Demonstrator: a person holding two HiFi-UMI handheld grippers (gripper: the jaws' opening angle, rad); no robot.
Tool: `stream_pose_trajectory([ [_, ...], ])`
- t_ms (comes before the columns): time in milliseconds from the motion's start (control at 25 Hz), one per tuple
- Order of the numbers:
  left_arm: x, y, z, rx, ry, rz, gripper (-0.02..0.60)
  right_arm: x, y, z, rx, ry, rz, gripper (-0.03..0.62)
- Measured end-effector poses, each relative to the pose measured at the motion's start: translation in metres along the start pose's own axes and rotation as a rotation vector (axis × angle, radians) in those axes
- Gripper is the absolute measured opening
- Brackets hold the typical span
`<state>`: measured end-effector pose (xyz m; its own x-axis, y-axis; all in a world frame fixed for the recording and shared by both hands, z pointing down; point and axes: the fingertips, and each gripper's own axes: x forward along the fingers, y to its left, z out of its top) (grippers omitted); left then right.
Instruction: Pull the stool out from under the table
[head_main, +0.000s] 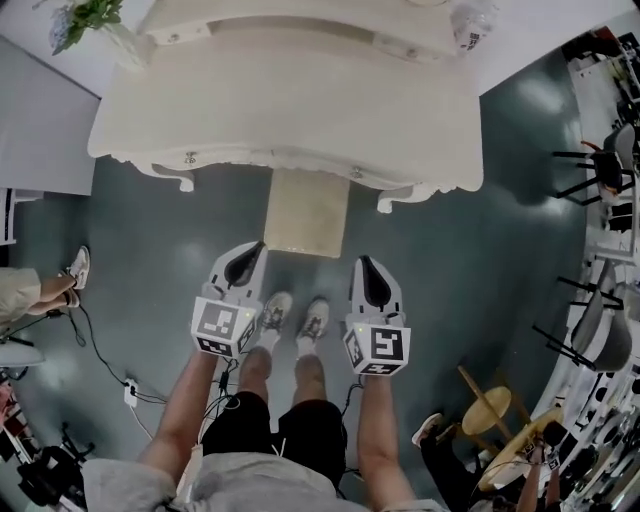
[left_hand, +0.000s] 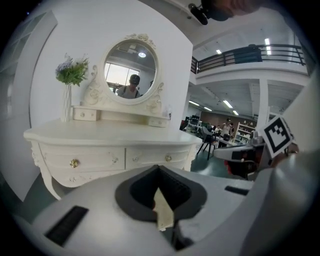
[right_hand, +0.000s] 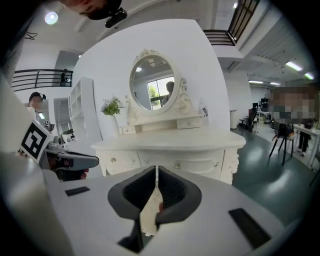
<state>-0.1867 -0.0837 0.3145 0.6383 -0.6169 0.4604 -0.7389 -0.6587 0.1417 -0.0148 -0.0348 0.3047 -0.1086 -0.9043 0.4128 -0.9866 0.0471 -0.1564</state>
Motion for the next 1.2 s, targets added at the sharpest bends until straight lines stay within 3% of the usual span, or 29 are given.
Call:
stream_pose_trajectory([
  [480, 0.074, 0.038, -0.116, -0.071, 0.064, 0.080, 0.000, 0.087, -0.023, -0.125, 0.006, 0.123, 0.075, 0.028],
  [880, 0.127, 0.054, -0.202, -0.075, 0.124, 0.064, 0.000, 0.139, -0.048, -0.205, 0.019, 0.169, 0.058, 0.028],
  [1200, 0.159, 0.061, -0.236, -0.107, 0.155, 0.025, 0.000, 0.165, -0.062, -0.248, 0.088, 0.222, 0.070, 0.029],
])
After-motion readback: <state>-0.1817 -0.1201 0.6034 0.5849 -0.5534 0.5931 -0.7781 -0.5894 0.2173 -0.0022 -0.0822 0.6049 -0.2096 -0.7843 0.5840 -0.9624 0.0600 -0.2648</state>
